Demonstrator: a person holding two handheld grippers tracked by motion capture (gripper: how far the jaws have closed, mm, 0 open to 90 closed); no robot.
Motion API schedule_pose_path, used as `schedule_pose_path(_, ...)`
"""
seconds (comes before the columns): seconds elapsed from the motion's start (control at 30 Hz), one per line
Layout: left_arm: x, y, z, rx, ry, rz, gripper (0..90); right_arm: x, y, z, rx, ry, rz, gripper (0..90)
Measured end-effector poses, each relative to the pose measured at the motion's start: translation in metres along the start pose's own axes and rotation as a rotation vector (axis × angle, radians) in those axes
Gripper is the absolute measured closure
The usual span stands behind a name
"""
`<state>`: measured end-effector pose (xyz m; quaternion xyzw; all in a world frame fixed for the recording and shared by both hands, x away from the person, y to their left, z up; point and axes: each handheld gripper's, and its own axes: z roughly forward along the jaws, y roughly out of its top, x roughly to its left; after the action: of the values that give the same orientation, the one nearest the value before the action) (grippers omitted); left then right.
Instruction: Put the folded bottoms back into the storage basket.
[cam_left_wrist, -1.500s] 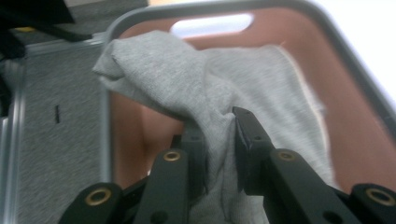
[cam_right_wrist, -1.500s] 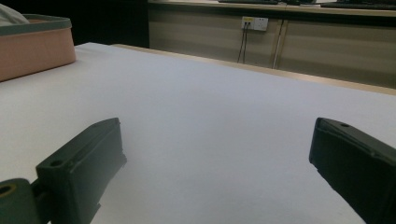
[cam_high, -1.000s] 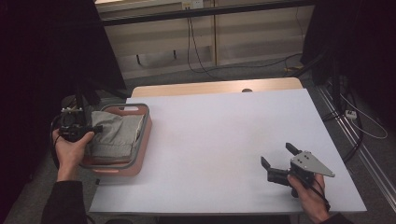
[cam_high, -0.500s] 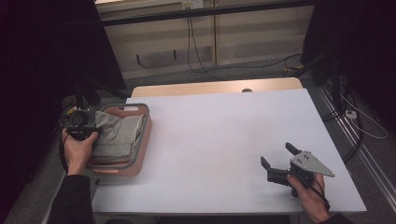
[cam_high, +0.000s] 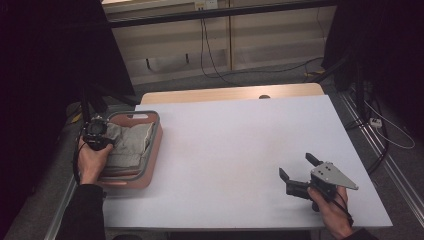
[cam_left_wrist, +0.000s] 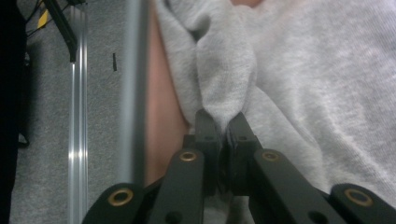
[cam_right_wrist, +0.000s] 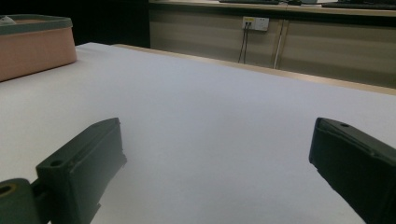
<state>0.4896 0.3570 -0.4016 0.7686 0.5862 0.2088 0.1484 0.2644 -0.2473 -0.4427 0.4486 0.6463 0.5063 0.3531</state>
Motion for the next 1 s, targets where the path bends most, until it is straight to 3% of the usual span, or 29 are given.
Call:
schedule_pose_path(0.1, 0.0, 0.0, 0.005, 0.019, -0.011, -0.014, 86.2, 0.0, 0.0, 0.0, 0.0, 0.0, 0.0, 2.9)
schedule_pose_path(0.37, -0.005, 0.005, 0.014, 0.078, -0.009, 0.011, 86.2, 0.0, 0.0, 0.0, 0.0, 0.002, -0.002, 2.9)
schedule_pose_path(0.6, -0.007, 0.008, 0.015, 0.063, -0.035, -0.006, 86.3, 0.0, 0.0, 0.0, 0.0, -0.001, -0.001, 2.9)
schedule_pose_path(0.77, 0.002, 0.005, 0.013, 0.029, -0.113, -0.05, 86.3, 0.0, 0.0, 0.001, 0.002, 0.0, 0.0, 2.9)
schedule_pose_path(0.87, 0.002, 0.005, 0.013, 0.024, -0.114, -0.043, 86.3, 0.0, 0.0, 0.001, 0.001, 0.0, 0.001, 2.9)
schedule_pose_path(1.0, 0.001, 0.007, 0.01, 0.009, -0.08, -0.036, 84.7, 0.0, 0.0, 0.0, 0.0, 0.0, 0.0, 2.9)
